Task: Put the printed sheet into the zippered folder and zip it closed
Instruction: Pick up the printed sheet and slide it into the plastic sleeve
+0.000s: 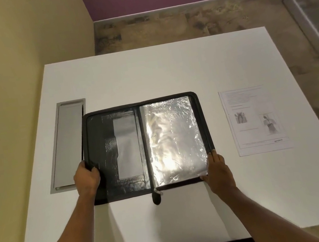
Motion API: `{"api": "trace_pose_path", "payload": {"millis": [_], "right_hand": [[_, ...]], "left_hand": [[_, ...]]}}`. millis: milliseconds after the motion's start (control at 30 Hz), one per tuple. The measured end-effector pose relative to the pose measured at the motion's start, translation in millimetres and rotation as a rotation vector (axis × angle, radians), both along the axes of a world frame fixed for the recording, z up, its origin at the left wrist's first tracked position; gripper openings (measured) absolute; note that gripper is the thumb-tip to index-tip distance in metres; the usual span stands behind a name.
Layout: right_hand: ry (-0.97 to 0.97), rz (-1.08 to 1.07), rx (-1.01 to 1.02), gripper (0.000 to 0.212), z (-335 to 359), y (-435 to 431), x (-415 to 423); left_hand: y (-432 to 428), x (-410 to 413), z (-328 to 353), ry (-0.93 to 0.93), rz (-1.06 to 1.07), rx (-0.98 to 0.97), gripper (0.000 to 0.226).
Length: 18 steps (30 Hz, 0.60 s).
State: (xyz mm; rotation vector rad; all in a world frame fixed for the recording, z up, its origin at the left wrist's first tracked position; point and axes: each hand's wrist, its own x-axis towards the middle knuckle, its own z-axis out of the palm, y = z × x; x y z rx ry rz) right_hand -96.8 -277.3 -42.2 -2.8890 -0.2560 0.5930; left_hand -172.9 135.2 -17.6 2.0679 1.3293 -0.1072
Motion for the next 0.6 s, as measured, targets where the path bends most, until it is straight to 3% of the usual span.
{"api": "trace_pose_path", "payload": {"millis": [133,367,600], "right_hand": [[-0.029,0.017,0.049,0.095,8,-7,2],[-0.220,0.076,0.196,0.055,29,-40,27],[-0.251,-0.042,0.189,0.066,33,-107,77]], "left_hand": [[-16,5,6,-0.034,0.049,0.009,0.036],[-71,40,23,-0.117,0.062,0.132,0.047],[-200,98,34,-0.220,-0.048,-0.009,0.071]]}}
